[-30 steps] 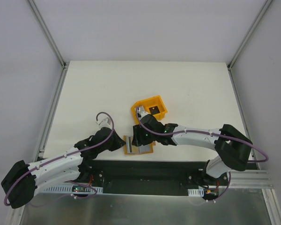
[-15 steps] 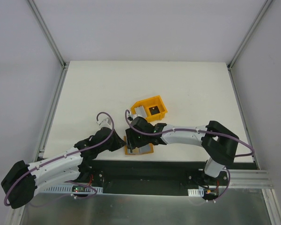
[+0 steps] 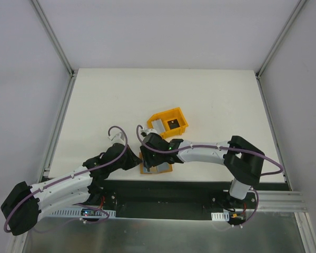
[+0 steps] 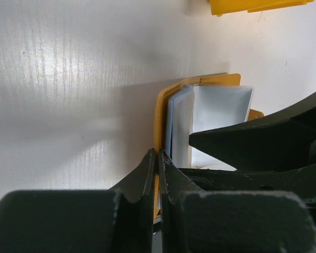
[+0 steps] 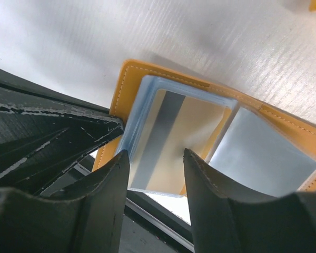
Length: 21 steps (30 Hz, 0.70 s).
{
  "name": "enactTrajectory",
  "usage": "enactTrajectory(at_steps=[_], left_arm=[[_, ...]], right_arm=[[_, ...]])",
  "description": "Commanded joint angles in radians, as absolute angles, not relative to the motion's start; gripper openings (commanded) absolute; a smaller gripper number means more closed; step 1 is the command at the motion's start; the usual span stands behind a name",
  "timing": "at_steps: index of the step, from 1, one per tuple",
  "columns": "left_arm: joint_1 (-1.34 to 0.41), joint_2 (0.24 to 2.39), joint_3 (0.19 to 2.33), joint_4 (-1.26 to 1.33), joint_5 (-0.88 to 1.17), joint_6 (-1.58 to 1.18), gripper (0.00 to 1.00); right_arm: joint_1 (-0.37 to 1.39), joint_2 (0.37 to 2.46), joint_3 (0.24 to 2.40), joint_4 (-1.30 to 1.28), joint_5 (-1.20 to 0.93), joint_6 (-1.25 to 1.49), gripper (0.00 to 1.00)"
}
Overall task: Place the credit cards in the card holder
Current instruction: Insert the credit card into the card holder.
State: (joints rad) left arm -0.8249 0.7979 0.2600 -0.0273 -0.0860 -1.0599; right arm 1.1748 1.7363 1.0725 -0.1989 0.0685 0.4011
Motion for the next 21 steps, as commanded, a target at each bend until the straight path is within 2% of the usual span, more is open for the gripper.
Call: enactTrajectory(at_steps=[1, 21], left_arm=[[-0.83, 0.778, 0.253, -0.008, -0.083, -1.071, 0.0], [-0.83, 0.764, 0.221, -0.011, -0.084, -1.078, 0.0]], right_arm=[[1.18, 1.695, 1.097, -0.267, 0.136, 0.376, 0.47], [1.186, 1.635, 1.101, -0.365, 0.225, 0.361, 0.39]])
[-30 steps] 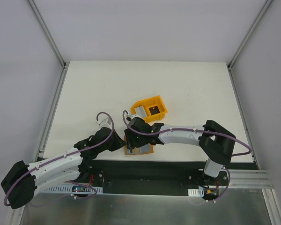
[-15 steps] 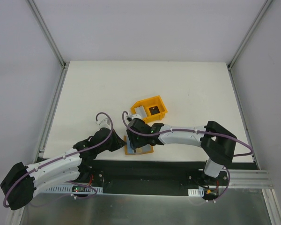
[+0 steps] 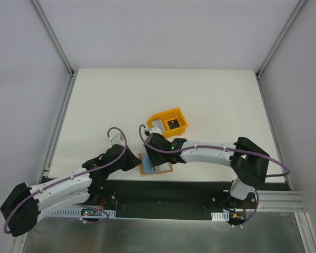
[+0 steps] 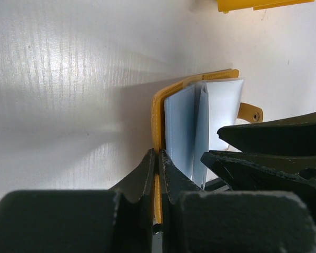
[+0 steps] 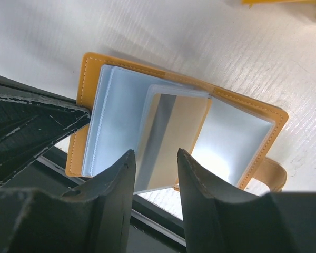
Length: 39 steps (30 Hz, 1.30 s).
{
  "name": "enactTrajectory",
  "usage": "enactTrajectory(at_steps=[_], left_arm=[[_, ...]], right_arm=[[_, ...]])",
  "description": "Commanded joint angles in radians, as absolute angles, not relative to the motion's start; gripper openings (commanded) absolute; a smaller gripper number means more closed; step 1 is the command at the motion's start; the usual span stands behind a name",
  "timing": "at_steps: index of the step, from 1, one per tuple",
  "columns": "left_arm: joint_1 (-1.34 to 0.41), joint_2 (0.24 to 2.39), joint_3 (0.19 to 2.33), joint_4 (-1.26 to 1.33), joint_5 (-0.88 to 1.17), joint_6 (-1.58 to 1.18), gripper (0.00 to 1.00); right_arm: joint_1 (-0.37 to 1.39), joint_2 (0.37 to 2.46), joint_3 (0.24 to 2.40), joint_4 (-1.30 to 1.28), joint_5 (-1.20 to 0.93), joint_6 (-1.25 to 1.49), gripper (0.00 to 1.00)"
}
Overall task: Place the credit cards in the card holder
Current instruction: Insert the credit card into the card holder.
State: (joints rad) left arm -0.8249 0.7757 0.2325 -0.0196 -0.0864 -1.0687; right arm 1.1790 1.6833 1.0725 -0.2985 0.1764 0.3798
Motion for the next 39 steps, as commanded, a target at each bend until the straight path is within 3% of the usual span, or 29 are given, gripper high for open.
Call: enactTrajectory(at_steps=[1, 18, 39], left_arm=[[-0.828, 0.762, 0.221, -0.011, -0.084, -1.078, 0.0], [-0.828, 0.764, 0.215, -0.014, -0.081, -1.083, 0.0], [-0.83, 0.779, 0.226, -0.012, -0.077, -1.078, 0.0]], right_arm=[[1.19, 1.637, 1.107, -0.379, 0.241, 0.357, 0.39], [1.224, 1.677, 1.224, -0.658, 0.454, 0.373, 0.39], [1.243, 1.798, 1.284, -0.687, 0.422, 0.347, 0.4]])
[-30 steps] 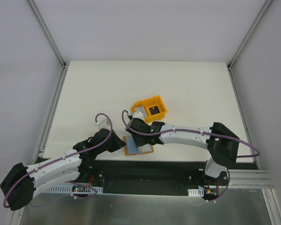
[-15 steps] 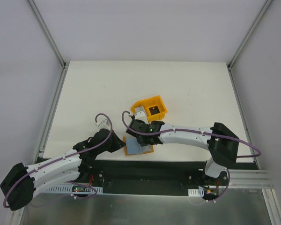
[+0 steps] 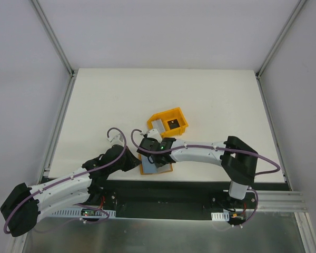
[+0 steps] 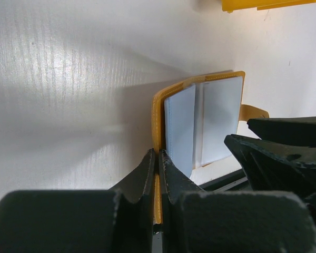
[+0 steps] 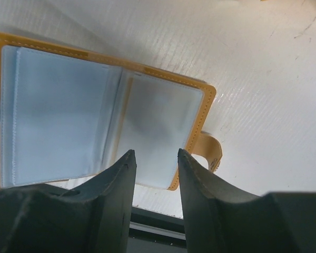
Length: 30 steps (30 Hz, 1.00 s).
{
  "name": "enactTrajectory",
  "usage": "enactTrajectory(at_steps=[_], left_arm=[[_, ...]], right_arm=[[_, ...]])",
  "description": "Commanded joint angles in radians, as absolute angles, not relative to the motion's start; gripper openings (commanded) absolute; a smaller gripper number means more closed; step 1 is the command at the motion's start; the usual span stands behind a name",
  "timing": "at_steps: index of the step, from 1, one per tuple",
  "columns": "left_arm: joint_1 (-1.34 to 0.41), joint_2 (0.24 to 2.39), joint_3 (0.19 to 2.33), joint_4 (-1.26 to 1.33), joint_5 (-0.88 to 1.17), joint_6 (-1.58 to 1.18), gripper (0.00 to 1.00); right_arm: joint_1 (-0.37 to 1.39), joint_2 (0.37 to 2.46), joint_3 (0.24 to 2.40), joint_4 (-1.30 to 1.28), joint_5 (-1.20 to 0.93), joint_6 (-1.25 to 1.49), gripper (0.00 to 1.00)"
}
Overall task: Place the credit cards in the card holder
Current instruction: Insert the credit card into the card holder, then pick up the credit card from the storage box.
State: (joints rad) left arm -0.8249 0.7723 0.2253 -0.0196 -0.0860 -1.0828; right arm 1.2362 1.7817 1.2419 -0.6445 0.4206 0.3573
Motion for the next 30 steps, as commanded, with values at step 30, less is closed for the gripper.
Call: enactTrajectory(at_steps=[30], left_arm=[[-0.83, 0.801, 0.225, -0.011, -0.112, -1.075, 0.0]], right_arm=[[0.766, 1.633, 1.292, -0.385, -0.066, 0.124, 0.7]])
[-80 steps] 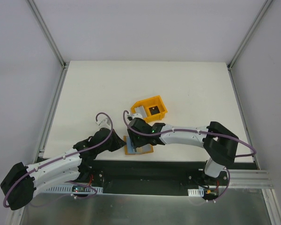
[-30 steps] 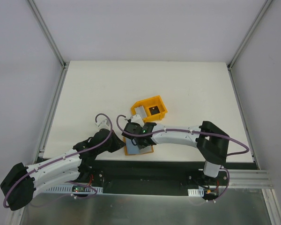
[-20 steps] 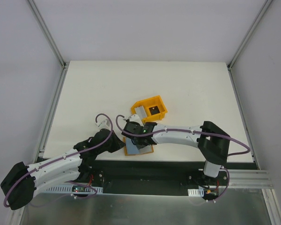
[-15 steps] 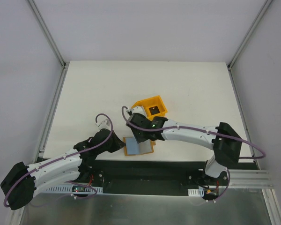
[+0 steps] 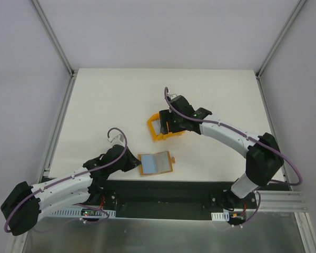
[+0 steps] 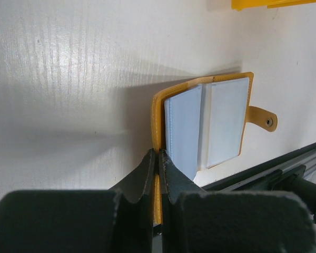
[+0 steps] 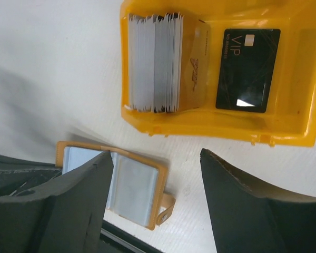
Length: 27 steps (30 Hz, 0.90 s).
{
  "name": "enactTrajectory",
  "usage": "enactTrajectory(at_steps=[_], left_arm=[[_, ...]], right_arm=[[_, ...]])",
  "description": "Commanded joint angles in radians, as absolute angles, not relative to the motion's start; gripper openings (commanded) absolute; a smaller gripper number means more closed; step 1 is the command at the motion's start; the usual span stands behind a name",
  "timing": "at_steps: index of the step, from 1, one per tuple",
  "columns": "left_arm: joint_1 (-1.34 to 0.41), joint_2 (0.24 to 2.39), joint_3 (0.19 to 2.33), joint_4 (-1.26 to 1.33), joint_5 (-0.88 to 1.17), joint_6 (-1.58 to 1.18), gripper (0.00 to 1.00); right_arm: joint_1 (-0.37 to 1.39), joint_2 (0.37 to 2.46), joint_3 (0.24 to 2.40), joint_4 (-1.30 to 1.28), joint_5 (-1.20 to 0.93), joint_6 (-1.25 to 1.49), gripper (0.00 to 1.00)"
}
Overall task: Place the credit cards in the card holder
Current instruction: Pick up the credit card from the storage box.
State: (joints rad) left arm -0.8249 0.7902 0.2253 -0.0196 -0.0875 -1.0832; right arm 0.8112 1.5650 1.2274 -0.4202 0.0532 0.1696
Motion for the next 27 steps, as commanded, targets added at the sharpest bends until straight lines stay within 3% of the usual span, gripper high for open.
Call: enactTrajectory(at_steps=[1, 14, 27], left_arm=[[-0.83, 0.804, 0.227, -0.011, -0.112, -1.075, 0.0], [-0.83, 0.828, 0.245, -0.012, -0.123, -1.069, 0.0], [-0.83, 0.847, 0.264, -0.011, -0.121, -1.065, 0.0]], right_arm=[[0.752, 1.655, 1.313, -0.387, -0.078, 0.121, 0.7], [0.678, 1.908, 1.535, -0.462, -0.153, 0.045, 0.73], [0.663, 2.025, 1.566, -0.453, -0.268, 0.043, 0.76]])
